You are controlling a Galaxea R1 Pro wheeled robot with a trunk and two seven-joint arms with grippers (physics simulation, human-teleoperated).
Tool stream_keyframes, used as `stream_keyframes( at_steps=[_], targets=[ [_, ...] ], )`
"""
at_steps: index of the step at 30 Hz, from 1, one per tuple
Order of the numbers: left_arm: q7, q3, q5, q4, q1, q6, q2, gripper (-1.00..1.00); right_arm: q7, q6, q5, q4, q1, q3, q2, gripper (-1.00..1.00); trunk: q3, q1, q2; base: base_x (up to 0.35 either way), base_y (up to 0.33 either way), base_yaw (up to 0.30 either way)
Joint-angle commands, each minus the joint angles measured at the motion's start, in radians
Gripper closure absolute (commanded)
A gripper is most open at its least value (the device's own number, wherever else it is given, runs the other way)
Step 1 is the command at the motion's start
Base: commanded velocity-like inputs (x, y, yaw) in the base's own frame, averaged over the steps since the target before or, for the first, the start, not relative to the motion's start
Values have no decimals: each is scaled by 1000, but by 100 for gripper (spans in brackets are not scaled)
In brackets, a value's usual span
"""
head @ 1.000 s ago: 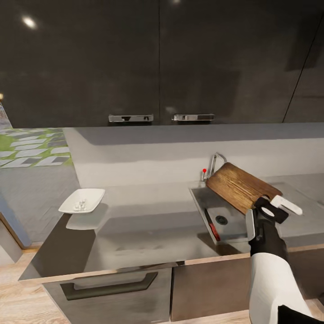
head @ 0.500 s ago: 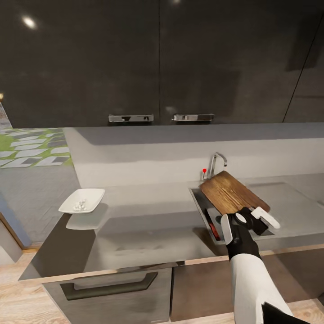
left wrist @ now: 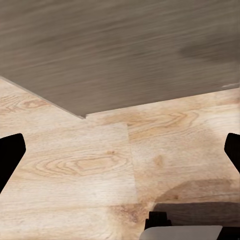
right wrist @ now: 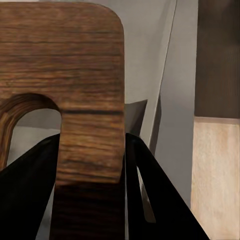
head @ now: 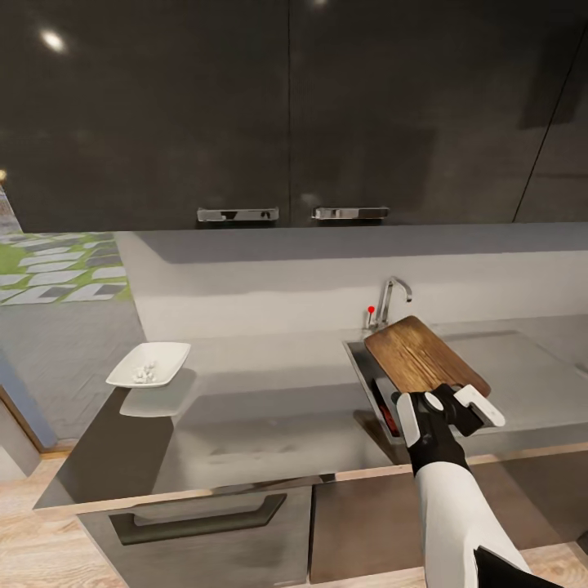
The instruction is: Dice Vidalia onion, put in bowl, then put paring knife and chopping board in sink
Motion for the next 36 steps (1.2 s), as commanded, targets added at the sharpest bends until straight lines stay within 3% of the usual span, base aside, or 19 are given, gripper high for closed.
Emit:
stream_keyframes(
  at_steps=[1,15,36],
  targets=[
    [2,-9,7,4,-2,-6,-1,-100,0,-6,-4,0,-1,-2,1,100,-2,1,-2,0,0,0],
    [2,-9,7,5,-2,-6,0,-100,-6,-5,-5,2,-1,-8,1,100,-4,1,-2,80,55,-2],
    [2,-9,7,5,-2,-6,1,-100,-6,-4,-5,-1,-1,-13,-11,100,-36,1,-2,0,0,-11]
  ],
)
